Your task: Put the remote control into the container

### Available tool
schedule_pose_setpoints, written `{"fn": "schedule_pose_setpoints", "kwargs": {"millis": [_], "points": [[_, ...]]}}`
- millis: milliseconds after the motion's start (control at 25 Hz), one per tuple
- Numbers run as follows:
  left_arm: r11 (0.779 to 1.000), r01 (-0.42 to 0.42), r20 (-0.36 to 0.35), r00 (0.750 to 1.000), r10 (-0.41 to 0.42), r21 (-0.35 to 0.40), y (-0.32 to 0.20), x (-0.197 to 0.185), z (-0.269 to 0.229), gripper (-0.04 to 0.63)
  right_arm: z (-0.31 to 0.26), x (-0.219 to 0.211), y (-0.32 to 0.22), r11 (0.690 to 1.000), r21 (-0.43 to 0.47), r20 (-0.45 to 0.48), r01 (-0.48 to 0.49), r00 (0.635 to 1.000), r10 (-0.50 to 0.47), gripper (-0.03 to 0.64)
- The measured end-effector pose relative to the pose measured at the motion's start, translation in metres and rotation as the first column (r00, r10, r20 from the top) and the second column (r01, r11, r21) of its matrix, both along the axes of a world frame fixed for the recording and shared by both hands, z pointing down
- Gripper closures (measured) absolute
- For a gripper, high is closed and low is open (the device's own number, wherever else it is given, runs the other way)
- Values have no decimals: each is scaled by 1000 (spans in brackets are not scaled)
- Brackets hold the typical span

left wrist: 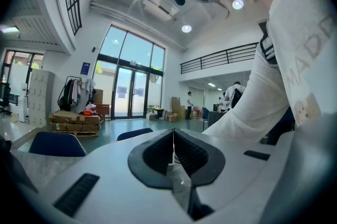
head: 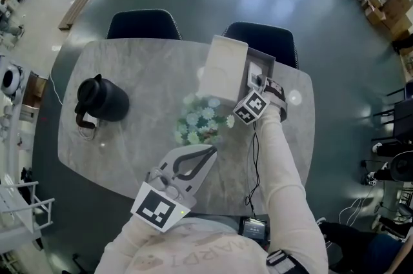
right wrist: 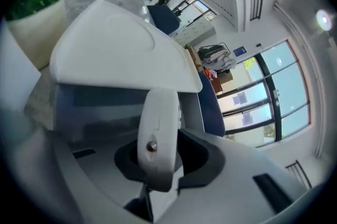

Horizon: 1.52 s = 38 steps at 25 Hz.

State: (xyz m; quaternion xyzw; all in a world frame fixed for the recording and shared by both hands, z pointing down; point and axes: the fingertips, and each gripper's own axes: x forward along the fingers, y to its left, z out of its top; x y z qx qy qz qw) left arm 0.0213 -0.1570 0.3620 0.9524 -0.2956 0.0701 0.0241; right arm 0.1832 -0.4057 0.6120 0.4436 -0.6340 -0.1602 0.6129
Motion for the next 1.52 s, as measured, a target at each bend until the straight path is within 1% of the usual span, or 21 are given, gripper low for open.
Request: {"fn": "schedule_pose_setpoints", "kwargs": {"millis": [120, 280, 440, 720, 800, 1000, 1360, 1520], "points": [[1000, 0, 1, 1000, 0, -3, -3, -2, 3, 583, 6, -3, -2, 999, -10, -91, 49, 995, -50, 523], [1000, 4, -2, 1000, -4, -21, -7, -3, 7, 583, 9, -4, -5, 997, -43, -147, 67, 986, -73, 522], [1000, -1, -9, 1000, 1, -14, -9, -2, 5, 583, 10, -6, -8, 991, -81, -239, 106, 963, -122, 520], [1000, 12, -12, 1000, -13, -26, -10, -7, 7, 583, 9, -6, -10, 988, -92, -294, 124, 945, -146, 517], [999, 15, -10, 1000, -15, -29, -10, -8, 8, 583, 9, -6, -9, 986, -99, -285, 133, 946, -156, 515], [999, 15, -16, 1000, -15, -36, -11, -9, 8, 583, 16, -7, 1, 983, -138, -199, 122, 969, -149, 478], [999, 0, -20, 1000, -1, -32, -10, -4, 8, 583, 20, -10, 10, 972, -203, -98, 115, 986, -137, 433], [999, -1, -27, 1000, 0, -34, -10, -3, 6, 583, 19, -10, 14, 969, -227, -24, 101, 994, -109, 413]]}}
